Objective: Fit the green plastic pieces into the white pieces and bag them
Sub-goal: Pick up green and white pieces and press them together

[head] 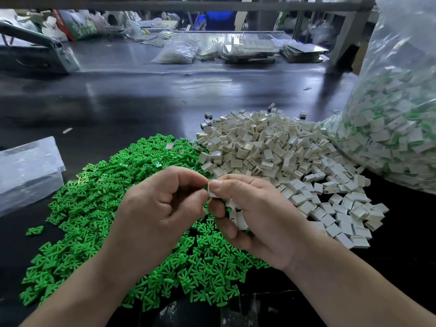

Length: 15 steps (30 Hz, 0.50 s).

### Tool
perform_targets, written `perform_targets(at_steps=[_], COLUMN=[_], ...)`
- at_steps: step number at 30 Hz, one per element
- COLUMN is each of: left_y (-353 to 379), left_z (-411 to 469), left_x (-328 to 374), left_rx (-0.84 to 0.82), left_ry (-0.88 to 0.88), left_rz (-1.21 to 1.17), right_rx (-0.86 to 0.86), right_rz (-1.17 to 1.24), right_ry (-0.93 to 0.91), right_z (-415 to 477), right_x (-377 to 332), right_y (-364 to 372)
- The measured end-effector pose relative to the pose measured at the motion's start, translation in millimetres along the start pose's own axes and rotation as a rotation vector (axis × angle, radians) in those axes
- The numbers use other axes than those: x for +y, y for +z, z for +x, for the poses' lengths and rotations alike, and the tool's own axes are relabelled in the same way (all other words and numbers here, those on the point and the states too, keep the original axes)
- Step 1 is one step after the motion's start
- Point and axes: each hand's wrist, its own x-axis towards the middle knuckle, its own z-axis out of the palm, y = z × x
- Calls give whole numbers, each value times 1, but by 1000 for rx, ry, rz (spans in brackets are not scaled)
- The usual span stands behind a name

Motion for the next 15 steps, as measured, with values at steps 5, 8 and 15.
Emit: perform_targets(at_steps=[5,8,15], left_y=[-2,-4,-4], left_z=[2,3,5], left_x=[2,1,-3], left_rx=[-14,-41,-37], left_ry=[79,118,134], left_rz=[115,205,341], right_rx=[26,39,50], right_rz=[-49,-69,-78], right_ry=[56,73,87], right_z=[0,0,0], right_x=[-2,-2,-2], right_y=[0,0,1])
